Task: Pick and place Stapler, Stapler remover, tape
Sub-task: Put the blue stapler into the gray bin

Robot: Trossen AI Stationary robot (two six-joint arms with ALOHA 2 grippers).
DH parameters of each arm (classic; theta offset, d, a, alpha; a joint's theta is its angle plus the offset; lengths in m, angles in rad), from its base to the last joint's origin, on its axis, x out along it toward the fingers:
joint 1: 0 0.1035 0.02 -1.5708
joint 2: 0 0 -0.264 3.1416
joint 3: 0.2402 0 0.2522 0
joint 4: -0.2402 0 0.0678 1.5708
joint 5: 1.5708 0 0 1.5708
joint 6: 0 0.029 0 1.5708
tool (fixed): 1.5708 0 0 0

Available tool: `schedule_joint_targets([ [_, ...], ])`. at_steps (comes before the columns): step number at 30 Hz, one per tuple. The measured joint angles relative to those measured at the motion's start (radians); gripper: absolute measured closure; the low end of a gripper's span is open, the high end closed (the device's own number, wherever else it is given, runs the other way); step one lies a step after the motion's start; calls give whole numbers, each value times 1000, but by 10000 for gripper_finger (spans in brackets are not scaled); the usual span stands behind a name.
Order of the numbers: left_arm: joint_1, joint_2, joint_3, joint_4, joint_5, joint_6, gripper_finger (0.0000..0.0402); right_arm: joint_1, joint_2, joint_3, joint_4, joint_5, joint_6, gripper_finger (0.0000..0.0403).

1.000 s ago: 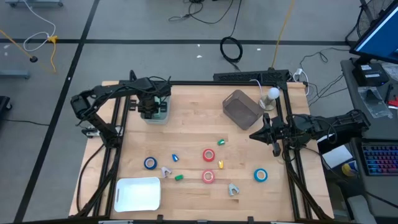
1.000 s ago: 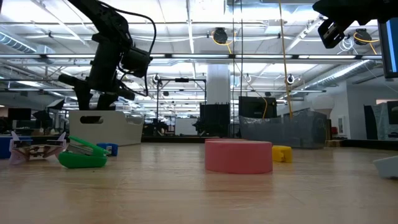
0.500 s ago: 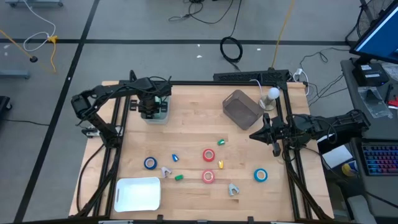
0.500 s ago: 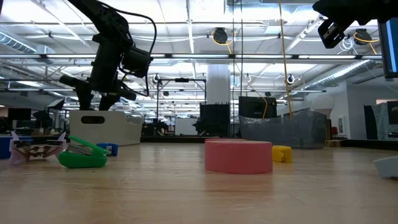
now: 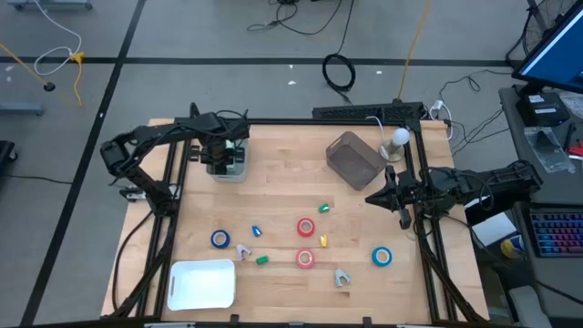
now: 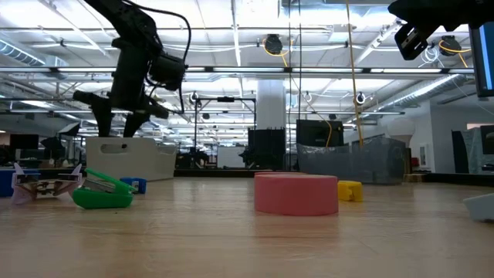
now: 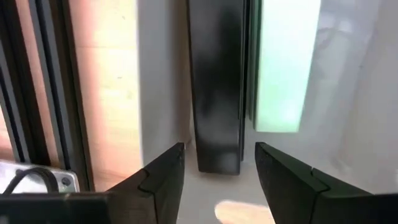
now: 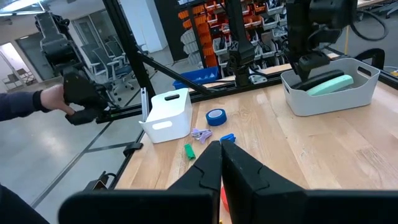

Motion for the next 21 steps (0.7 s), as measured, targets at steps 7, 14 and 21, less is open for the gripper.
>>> schedule_joint_targets([
  [7, -33, -133, 95, -21, 35, -14, 235, 0, 0, 0, 0, 0, 0, 399],
  [14, -253, -279, 145, -20, 54, -84, 265, 0, 0, 0, 0, -3, 0, 399],
  [21, -537, -313, 146, -18, 64, -127, 283, 0, 0, 0, 0, -4, 0, 399],
])
